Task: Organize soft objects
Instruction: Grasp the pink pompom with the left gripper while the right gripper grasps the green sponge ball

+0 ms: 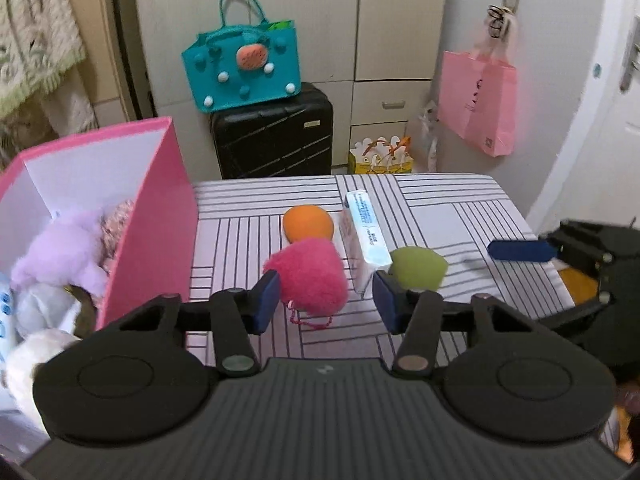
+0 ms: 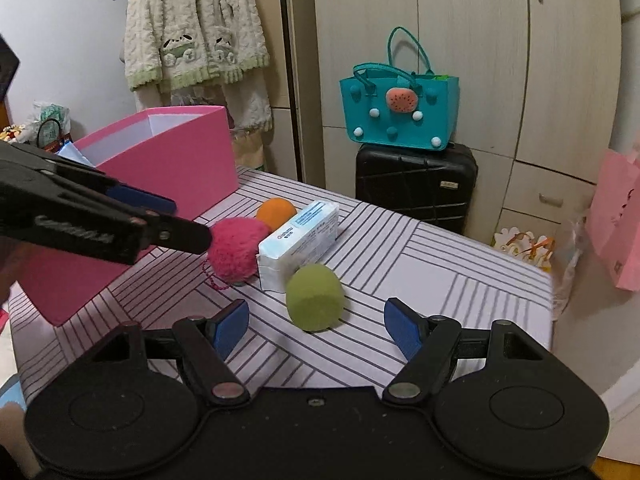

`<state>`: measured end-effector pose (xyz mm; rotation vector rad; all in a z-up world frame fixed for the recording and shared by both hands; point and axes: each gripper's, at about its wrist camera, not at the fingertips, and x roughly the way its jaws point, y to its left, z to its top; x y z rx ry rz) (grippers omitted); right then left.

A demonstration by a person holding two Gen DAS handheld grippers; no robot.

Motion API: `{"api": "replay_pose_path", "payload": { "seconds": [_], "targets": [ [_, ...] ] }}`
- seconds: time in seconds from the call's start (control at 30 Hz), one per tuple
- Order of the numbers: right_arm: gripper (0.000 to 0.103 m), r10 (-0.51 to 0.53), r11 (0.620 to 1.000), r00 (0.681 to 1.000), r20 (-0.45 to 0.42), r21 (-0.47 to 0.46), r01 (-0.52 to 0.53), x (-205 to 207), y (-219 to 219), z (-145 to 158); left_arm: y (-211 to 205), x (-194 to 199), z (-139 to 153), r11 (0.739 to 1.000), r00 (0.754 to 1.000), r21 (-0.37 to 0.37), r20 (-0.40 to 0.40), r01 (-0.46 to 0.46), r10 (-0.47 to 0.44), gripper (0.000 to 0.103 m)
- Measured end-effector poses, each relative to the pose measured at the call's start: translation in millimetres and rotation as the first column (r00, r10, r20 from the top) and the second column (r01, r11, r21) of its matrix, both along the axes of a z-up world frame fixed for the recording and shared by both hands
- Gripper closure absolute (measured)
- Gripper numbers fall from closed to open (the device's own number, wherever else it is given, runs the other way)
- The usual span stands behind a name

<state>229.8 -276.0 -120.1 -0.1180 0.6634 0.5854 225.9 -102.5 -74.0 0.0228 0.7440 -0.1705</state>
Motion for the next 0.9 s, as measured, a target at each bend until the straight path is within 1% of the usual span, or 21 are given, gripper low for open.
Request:
{"api": "replay_pose_path", "payload": {
  "seconds": [0.03,0.07,0.2,0.3,0.33,0.4,0.5,0.63,0.7,0.9],
  "targets": [
    [0.027,0.001,1.000,1.000,0.000,0.005,-0.001,2,1,-3,2,4,-4,1.000,1.000,-0.013,-0.005,-0.012,0.012,0.057],
    [0.030,0.002,1.000,1.000,0.002,0.007,-0.002,4,2,-5,3,7,-7,0.999,1.000,-0.022,-0.006,-0.024,0.024,0.059],
    [0.041,0.028,1.000,0.999,0.017,0.014,-0.028,9,6,-11,6,17,-18,0.997,0.998,-0.049,0.004,-0.065,0.065,0.060],
    [0.044,0.036,0.999,0.999,0.016,0.021,-0.036,13,7,-14,6,24,-26,0.995,0.997,-0.068,-0.011,-0.075,0.074,0.060],
    [0.045,0.037,0.999,0.999,0.014,0.021,-0.038,15,8,-16,5,26,-28,0.995,0.997,-0.067,-0.015,-0.078,0.077,0.060],
    [0.054,0.036,0.999,0.999,0.006,0.026,-0.037,19,8,-18,3,29,-32,0.995,0.996,-0.048,-0.007,-0.091,0.091,0.060],
    [0.060,0.028,0.999,1.000,0.004,0.025,-0.028,22,9,-21,0,31,-36,0.994,0.994,-0.020,0.008,-0.105,0.105,0.056],
    [0.060,0.017,0.999,1.000,-0.003,0.045,-0.017,22,7,-23,-1,36,-41,0.993,0.993,-0.012,0.000,-0.118,0.118,0.052],
    [0.060,0.008,0.998,1.000,-0.008,0.055,-0.008,22,6,-24,-2,38,-44,0.992,0.992,-0.005,0.000,-0.124,0.124,0.051],
    [0.061,0.005,0.998,1.000,-0.021,0.067,-0.004,24,7,-27,-1,43,-51,0.990,0.990,-0.016,-0.008,-0.140,0.140,0.052]
  ]
}}
